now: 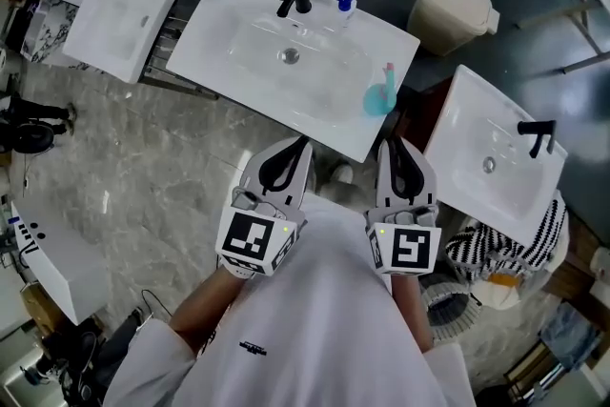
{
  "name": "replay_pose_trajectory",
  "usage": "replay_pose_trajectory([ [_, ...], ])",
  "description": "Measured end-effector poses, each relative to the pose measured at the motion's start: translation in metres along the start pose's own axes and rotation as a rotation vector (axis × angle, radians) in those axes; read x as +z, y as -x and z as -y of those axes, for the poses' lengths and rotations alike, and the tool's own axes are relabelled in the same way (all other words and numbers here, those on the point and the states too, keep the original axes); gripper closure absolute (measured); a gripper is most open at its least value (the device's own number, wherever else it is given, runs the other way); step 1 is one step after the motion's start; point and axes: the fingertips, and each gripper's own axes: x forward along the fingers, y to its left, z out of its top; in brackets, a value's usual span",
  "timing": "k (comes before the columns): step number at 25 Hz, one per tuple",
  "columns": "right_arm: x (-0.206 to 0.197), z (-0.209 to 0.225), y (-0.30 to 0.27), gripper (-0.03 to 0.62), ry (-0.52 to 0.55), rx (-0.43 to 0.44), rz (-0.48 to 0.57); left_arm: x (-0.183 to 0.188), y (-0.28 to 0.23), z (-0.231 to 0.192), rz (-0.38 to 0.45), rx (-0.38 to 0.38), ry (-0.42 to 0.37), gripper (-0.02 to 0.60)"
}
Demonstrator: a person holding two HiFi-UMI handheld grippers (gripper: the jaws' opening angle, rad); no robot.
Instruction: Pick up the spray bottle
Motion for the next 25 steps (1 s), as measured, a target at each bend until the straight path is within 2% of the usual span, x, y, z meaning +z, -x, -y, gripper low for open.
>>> replay_pose_trajectory([
  [7, -0.001, 0.002, -0.016, 0.583, -0.006, -0.005, -0.023, 0.013, -0.012, -0.012, 0.009, -0.006, -0.008, 0.577],
  [10, -0.001, -0.002, -0.021, 0.527, -0.005, 0.007, -0.033, 0.011, -0.014, -0.014, 0.002, -0.004, 0.001, 0.577],
  [20, -0.023, 0.016, -0.048, 0.473, 0.004, 0.011, -0.086, -0.004, -0.034, -0.012, -0.039, 0.016, 0.021, 0.577],
  [25, -0.043, 0.029, -0.072, 0.431, 0.071, 0.014, -0.119, -0.012, -0.051, -0.013, -0.045, 0.047, 0.047, 0.577],
])
